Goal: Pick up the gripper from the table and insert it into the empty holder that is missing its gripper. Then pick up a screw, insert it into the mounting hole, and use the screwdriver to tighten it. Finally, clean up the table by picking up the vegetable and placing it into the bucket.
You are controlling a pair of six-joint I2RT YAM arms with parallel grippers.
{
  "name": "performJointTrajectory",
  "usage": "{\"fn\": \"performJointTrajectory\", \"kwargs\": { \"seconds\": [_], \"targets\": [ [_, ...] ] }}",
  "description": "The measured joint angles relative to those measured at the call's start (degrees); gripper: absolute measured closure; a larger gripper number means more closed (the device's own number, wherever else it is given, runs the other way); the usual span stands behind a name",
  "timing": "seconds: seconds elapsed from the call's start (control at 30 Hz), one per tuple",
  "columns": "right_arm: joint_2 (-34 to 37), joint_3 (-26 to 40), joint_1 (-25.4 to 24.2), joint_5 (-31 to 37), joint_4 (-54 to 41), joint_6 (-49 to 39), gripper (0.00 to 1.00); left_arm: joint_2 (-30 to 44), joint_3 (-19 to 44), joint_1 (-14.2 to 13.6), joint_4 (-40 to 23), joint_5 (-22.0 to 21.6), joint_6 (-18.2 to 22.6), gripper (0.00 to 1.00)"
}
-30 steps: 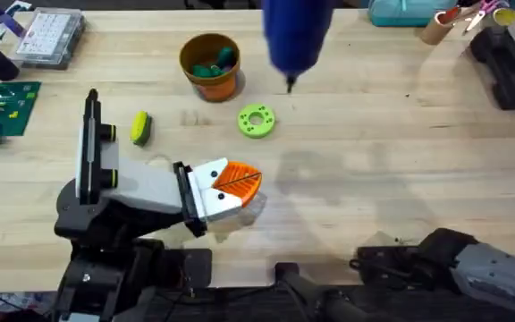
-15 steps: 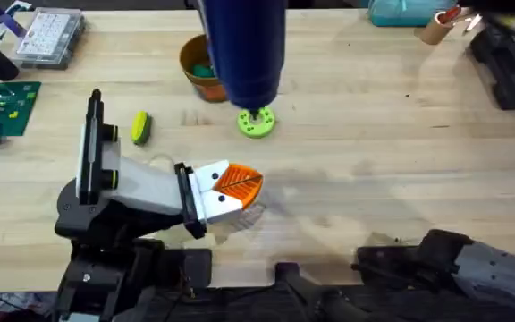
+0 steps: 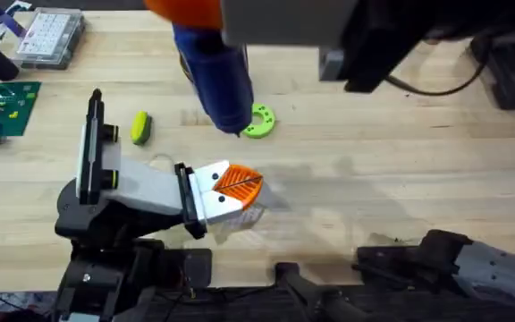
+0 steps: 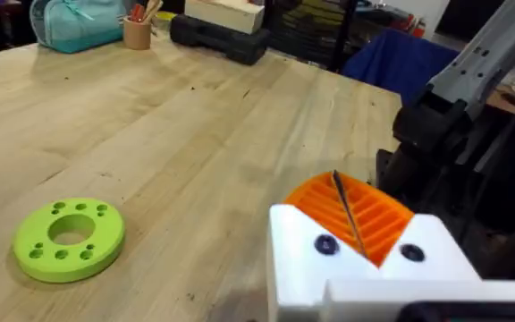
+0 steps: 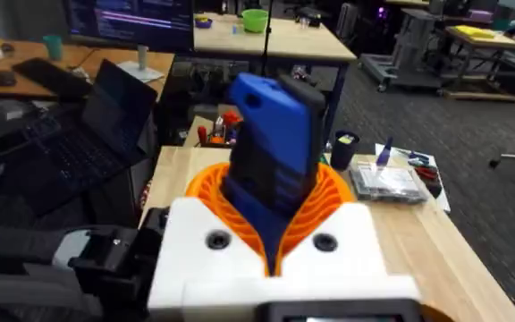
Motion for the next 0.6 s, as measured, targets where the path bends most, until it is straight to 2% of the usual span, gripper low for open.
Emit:
{"fn": "performJointTrajectory", "kwargs": {
  "seconds": [0.2, 0.6],
  "targets": [
    [0.00, -4.07, -0.02, 0.02, 3.99, -0.06, 0.975, 0.00, 0.00, 0.00, -0.23, 1.15, -0.01, 0.986],
    [0.01, -13.58, -0.02, -0.14, 18.44, 3.29, 0.975, 0.00, 0.00, 0.00, -0.26, 1.39, -0.01, 0.986]
  ]
}}
